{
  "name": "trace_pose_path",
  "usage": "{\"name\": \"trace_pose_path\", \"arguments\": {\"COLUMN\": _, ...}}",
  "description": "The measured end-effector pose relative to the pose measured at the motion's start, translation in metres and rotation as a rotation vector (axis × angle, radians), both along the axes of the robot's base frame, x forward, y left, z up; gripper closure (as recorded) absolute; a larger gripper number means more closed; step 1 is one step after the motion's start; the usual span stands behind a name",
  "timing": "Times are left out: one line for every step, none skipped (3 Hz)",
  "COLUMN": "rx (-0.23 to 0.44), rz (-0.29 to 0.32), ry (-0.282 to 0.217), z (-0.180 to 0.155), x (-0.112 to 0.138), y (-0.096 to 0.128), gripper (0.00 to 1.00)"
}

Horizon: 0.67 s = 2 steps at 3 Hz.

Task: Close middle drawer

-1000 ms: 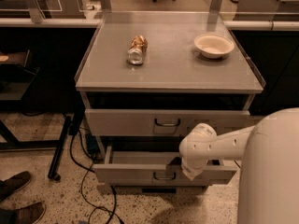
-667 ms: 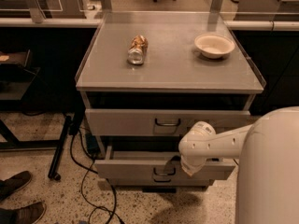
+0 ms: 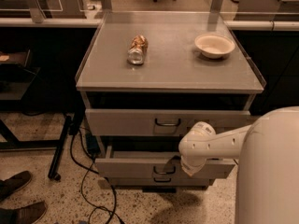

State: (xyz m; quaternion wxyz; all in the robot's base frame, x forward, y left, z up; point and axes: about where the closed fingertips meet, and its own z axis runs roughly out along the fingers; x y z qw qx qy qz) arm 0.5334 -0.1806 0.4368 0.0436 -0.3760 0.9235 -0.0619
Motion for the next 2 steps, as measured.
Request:
{"name": "trace_pose_path", "arguments": {"rx": 0.000, "rz": 0.000, "ry": 0.000, "z": 0.0000, "x": 0.0000, "y": 0.0000, "gripper": 0.36}}
{"name": "trace_pose_path", "arguments": {"rx": 0.000, "rz": 0.000, "ry": 0.000, "z": -0.0001, "x": 0.0000, "y": 0.0000, "gripper": 0.07}}
